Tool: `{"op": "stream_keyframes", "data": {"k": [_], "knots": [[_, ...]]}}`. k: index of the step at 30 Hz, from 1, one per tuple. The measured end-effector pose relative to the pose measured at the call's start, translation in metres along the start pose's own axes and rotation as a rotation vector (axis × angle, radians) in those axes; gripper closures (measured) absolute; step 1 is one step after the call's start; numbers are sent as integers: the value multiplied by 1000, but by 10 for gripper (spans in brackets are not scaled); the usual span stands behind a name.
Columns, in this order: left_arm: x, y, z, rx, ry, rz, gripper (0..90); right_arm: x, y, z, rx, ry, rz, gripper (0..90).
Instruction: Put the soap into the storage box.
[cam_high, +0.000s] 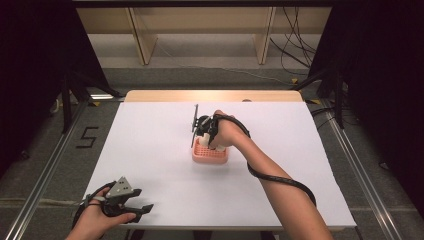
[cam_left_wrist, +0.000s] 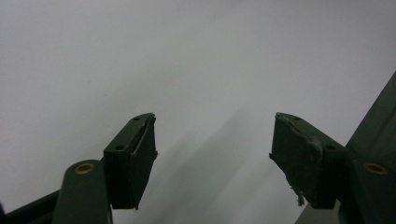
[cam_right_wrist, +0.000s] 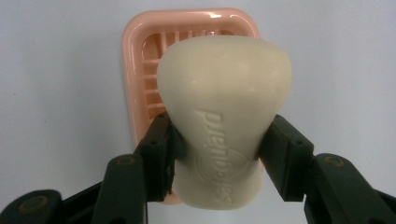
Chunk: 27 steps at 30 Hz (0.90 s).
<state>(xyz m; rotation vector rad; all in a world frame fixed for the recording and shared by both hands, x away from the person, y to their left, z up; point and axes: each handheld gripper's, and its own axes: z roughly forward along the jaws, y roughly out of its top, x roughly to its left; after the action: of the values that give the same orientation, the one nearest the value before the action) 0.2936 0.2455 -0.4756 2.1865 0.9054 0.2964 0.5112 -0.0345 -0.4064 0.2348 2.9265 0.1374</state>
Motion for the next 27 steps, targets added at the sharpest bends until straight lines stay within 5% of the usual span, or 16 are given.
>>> {"op": "stream_keyframes", "data": {"k": [2, 9, 23, 24, 27], "knots": [[-1, 0, 0, 1, -2, -18, 305, 0, 0, 1, -2, 3, 11, 500], [2, 0, -1, 18, 1, 22, 305, 0, 1, 4, -4, 8, 0, 500], [2, 0, -1, 16, 5, 26, 305, 1, 2, 8, 5, 8, 18, 500], [0, 0, 1, 16, 8, -9, 305, 1, 2, 8, 6, 8, 17, 500], [0, 0, 0, 13, 5, -6, 305, 0, 2, 9, 0, 18, 18, 500]]}}
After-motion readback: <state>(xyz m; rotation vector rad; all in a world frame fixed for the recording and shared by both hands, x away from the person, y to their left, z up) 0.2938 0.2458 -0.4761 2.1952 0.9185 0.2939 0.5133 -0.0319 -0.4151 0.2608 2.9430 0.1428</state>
